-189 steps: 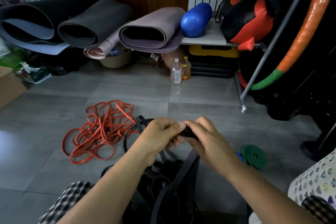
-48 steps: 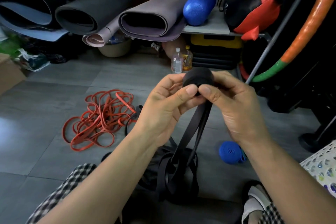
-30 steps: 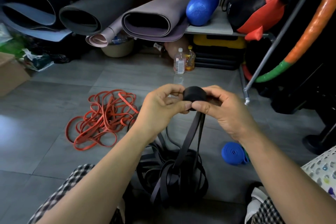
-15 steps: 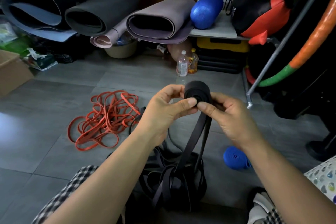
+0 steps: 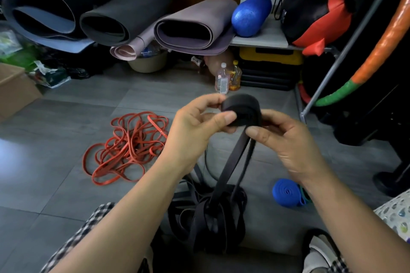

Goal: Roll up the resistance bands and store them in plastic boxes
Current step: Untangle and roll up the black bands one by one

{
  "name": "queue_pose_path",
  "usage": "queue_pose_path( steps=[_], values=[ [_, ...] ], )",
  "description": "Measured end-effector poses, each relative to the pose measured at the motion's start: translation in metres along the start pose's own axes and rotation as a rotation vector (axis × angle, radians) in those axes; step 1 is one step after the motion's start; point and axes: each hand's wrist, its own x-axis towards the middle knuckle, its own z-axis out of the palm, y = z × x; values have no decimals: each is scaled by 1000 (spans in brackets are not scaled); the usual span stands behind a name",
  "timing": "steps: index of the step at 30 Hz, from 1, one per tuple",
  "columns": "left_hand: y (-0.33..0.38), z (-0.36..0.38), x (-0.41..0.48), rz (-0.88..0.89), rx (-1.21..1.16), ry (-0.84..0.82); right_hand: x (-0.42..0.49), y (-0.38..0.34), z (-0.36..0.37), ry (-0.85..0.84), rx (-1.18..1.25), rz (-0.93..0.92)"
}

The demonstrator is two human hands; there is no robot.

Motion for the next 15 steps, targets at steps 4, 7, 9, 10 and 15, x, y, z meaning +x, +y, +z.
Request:
queue_pose_path(
  steps=[4,7,9,10,15],
  values=[
    [-5,21,0,-44,-441,-29,2,-4,4,79,95,-117],
    [-10,27,-1,-192,-468,-63,3,2,-3,151,69,-36],
    [-12,19,3,-214,-92,-93,4,6,-11,147,-149,11],
    [-12,13,5,-167,250,-111,4,9,-15,107,-312,17],
    [-14,3,2,-50,713,-231,-2,12,-13,-100,-656,6]
  ],
)
